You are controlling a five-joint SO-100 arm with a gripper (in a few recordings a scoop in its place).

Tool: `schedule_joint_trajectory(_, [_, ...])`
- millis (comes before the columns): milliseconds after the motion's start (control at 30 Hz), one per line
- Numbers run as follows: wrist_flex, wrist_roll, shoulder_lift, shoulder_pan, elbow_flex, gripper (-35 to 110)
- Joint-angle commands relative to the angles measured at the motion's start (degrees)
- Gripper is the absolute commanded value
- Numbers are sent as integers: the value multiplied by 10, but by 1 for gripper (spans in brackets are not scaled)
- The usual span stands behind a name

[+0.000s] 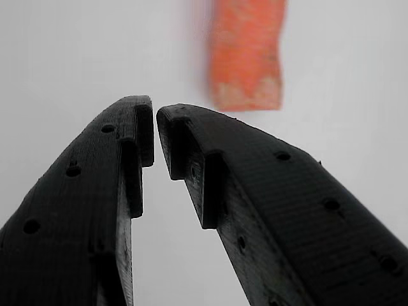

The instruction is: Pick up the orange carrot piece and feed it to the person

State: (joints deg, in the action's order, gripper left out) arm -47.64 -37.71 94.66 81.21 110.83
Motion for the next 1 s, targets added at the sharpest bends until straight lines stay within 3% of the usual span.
schedule_joint_trajectory(0, [4,-11,-12,25,-78,-2])
schedule_joint_trajectory(600, [2,-15,-59,33,-135,-1])
schedule_joint_trajectory(967, [-4,-16,-63,32,-131,24])
